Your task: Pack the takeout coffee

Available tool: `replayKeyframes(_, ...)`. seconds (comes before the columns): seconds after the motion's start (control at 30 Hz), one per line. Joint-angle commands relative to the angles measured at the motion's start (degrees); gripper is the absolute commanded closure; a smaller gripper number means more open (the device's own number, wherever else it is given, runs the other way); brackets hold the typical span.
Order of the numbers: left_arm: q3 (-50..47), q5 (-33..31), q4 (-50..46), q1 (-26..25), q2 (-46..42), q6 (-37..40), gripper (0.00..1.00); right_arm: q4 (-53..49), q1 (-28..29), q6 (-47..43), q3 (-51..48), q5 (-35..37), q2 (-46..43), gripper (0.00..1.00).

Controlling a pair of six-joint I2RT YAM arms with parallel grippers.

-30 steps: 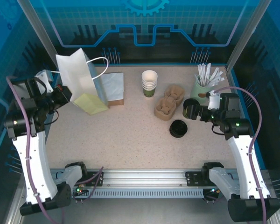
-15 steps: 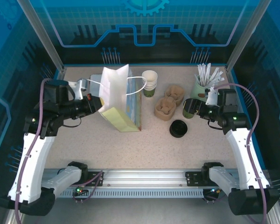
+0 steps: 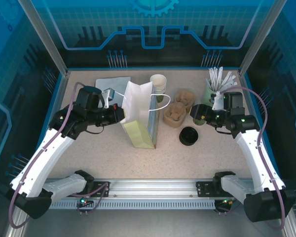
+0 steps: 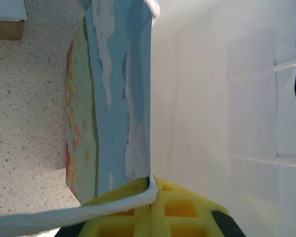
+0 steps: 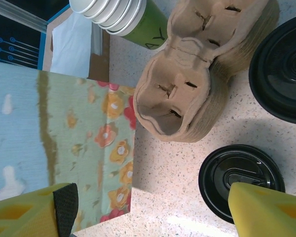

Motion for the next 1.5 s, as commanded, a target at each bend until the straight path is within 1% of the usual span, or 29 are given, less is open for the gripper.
replayKeyframes(0.0, -1.6, -3.2, 3.5, -1.1, 0.7, -1.7, 1.00, 1.9, 1.7, 1.3, 1.4, -0.4, 1.1, 0.20)
replayKeyframes(0.07, -2.7, -3.5, 4.4, -1.4, 1.1, -2.4, 1.00, 2.2, 2.5, 1.9, 1.4, -0.1, 1.9, 0.21)
replayKeyframes(0.13, -3.8, -3.7, 5.3, -1.5, 1.2, -2.9, 1.00, 2.2, 3.3, 2.5, 1.6, 0.0, 3.1, 0.25)
replayKeyframes(0.23, -4.6, -5.1, 5.2, -1.6, 1.6, -3.3, 0.94, 1.7, 4.3, 2.8, 2.8, -0.3, 5.7, 0.30)
replayKeyframes(0.4, -4.4, -5.1, 5.1, -1.6, 2.3, -3.1, 0.72, -0.3, 6.9, 2.3, 5.5, 3.1, 10.0, 0.32)
replayKeyframes(0.5, -3.1, -6.7, 3.8, -1.6, 2.0, -2.6, 0.53, 0.1, 8.1, 3.0, 6.4, 5.1, 12.3, 0.32)
replayKeyframes(0.53, -2.6, -7.7, 3.4, -1.6, 1.7, -2.3, 0.48, 0.2, 8.6, 3.4, 6.7, 5.8, 13.1, 0.32)
replayKeyframes(0.6, -2.0, -9.5, 2.3, -1.6, 0.9, -1.8, 0.41, 0.2, 9.6, 4.4, 7.2, 7.3, 14.6, 0.33)
replayKeyframes(0.63, -1.7, -10.6, 1.9, -1.6, 0.2, -1.3, 0.39, 0.4, 10.0, 4.9, 7.3, 8.1, 15.5, 0.35)
replayKeyframes(0.73, -1.6, -13.3, 1.3, -1.6, -1.8, -0.9, 0.36, 1.3, 10.6, 6.4, 7.2, 9.9, 17.5, 0.42)
replayKeyframes(0.83, -1.7, -15.2, 1.0, -1.6, -3.8, -0.5, 0.35, 2.8, 10.7, 6.9, 7.4, 11.5, 19.3, 0.46)
replayKeyframes(0.93, -1.6, -17.1, 0.5, -1.6, -5.2, 0.0, 0.35, 2.1, 10.8, 6.3, 9.0, 13.2, 21.7, 0.50)
replayKeyframes(1.07, -1.2, -18.5, -0.3, -1.6, -6.1, 0.8, 0.34, 1.5, 10.7, 5.8, 9.9, 15.4, 24.0, 0.52)
replayKeyframes(1.37, -1.2, -18.4, -0.4, -1.6, -5.4, 1.0, 0.32, 2.4, 10.7, 5.8, 10.8, 15.3, 27.6, 0.53)
replayKeyframes(1.47, -1.2, -18.4, -0.4, -1.6, -5.2, 0.9, 0.32, 2.8, 10.7, 5.7, 11.1, 15.2, 28.5, 0.55)
